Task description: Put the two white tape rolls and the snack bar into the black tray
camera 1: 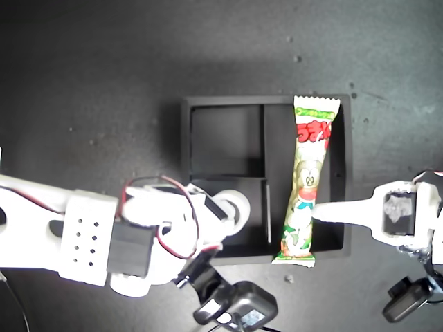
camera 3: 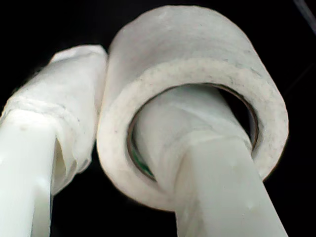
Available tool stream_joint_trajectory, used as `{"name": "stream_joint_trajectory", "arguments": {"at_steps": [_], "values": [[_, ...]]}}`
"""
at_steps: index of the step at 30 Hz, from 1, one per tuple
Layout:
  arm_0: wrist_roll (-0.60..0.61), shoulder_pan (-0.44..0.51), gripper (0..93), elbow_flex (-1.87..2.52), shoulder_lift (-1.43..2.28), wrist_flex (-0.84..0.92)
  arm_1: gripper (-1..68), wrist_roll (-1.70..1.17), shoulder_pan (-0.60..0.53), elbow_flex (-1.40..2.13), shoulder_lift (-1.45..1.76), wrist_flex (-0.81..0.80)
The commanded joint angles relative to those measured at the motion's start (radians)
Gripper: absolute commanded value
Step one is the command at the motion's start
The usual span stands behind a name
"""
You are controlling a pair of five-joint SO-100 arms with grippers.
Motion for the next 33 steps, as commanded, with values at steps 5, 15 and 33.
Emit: {"name": "stream_joint_trajectory", "arguments": {"at_steps": [5,15,33], "values": [[-0.032,0.021,7.9,-0.206,-0.067,0.127,8.6,0.012,0.005,-0.048,0.008,0.028],[-0.054,0.038,13.4,-1.313,-0.624,0.707,8.8,0.002,0.015,-0.152,0.021,0.229],[-0.049,-0.083,9.4,-0.538,0.052,0.746,6.9,0.611,0.285,-0.018,0.598,0.726]]}}
